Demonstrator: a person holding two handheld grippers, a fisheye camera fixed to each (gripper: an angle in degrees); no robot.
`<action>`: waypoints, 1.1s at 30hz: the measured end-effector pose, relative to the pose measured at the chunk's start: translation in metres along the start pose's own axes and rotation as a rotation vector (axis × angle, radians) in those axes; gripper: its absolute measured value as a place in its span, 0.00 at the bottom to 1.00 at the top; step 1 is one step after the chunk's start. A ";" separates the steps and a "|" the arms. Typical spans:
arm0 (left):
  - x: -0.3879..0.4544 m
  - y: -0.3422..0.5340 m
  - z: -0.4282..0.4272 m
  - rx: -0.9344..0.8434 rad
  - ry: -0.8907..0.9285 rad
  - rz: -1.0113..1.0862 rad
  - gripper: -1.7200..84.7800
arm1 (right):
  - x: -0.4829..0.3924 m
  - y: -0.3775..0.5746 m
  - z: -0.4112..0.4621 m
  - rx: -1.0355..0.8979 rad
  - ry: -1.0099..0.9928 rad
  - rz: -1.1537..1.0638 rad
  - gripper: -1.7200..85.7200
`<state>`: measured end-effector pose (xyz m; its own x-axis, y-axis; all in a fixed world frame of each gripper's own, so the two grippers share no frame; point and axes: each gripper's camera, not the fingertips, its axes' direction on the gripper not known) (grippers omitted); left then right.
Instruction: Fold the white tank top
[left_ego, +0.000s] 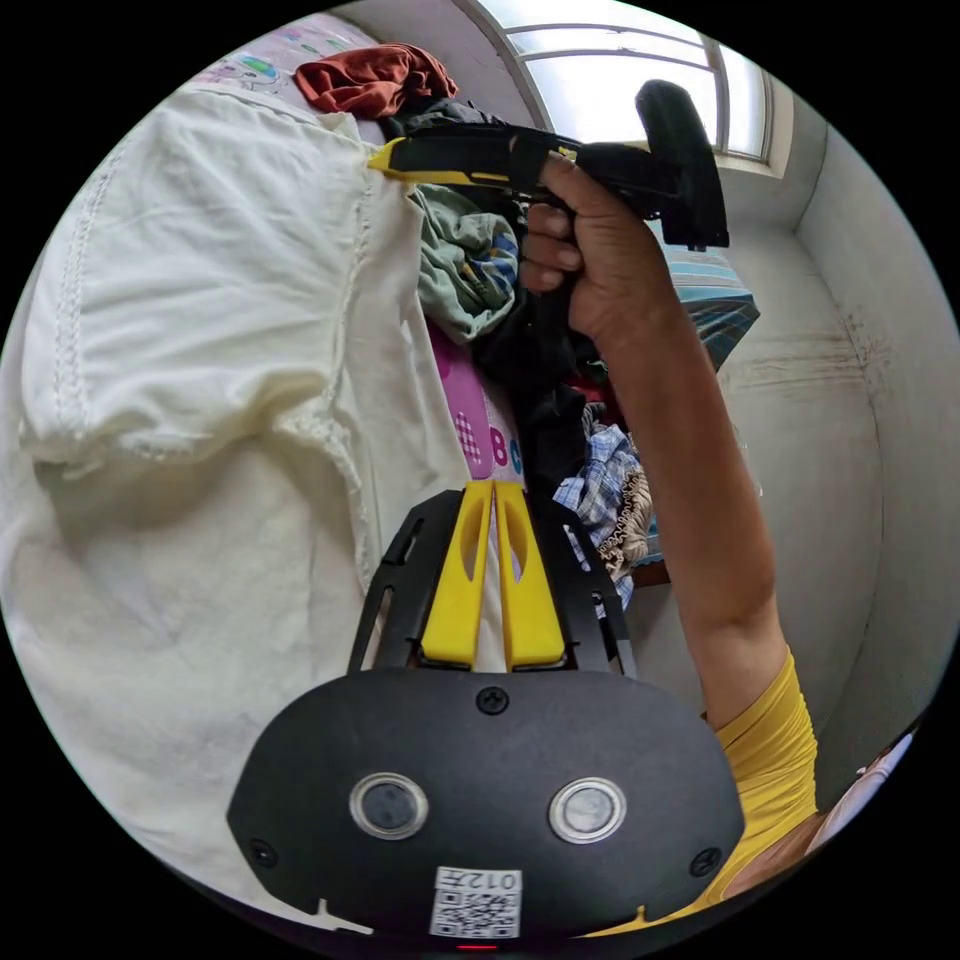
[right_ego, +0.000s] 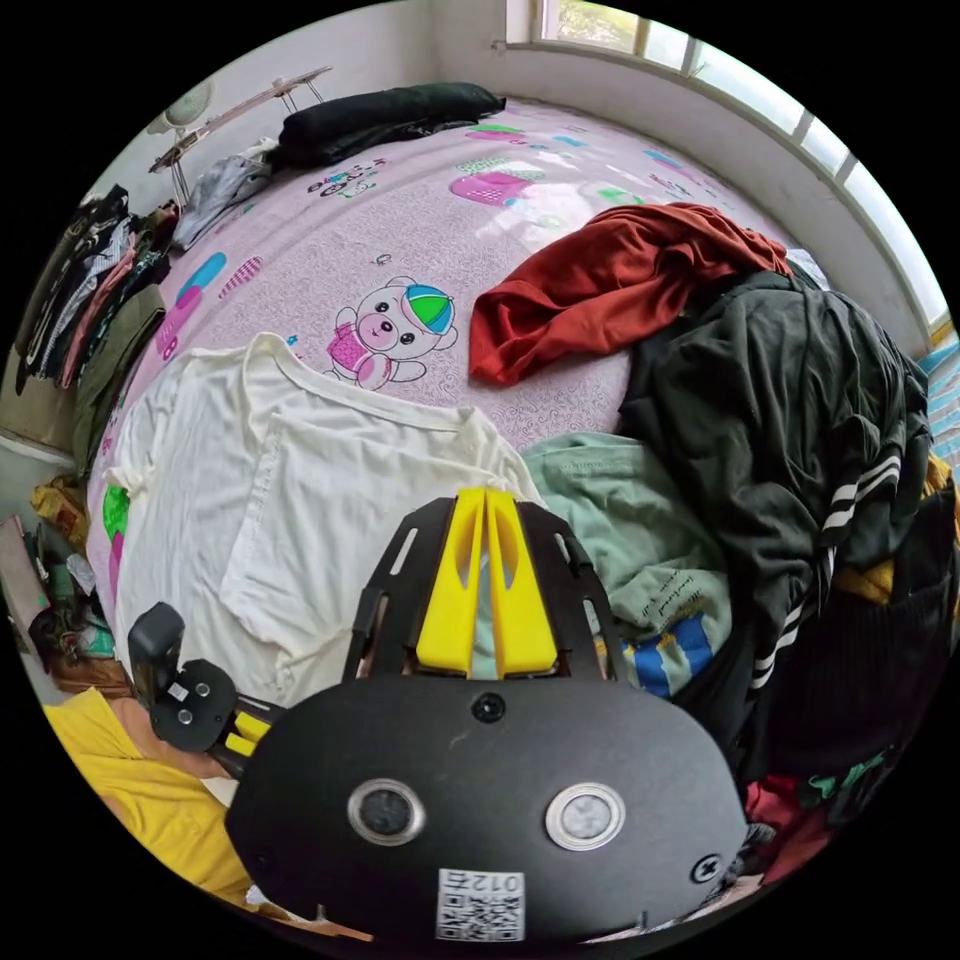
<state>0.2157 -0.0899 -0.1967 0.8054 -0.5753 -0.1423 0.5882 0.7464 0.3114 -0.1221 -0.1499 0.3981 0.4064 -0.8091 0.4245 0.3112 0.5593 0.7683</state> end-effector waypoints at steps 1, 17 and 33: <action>-0.001 0.002 0.002 -0.001 0.001 -0.001 0.03 | 0.002 0.001 0.004 0.005 0.001 0.003 0.02; -0.029 0.040 0.006 0.054 0.045 -0.042 0.03 | -0.072 0.027 0.057 0.040 -0.181 -0.197 0.02; -0.034 0.098 -0.062 0.287 -0.156 0.052 0.02 | -0.022 0.236 -0.010 0.394 -0.220 0.009 0.03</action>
<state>0.2504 0.0240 -0.2195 0.8001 -0.5995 0.0191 0.4841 0.6642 0.5696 -0.0492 0.0014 0.5655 0.2020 -0.8476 0.4907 -0.0595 0.4895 0.8700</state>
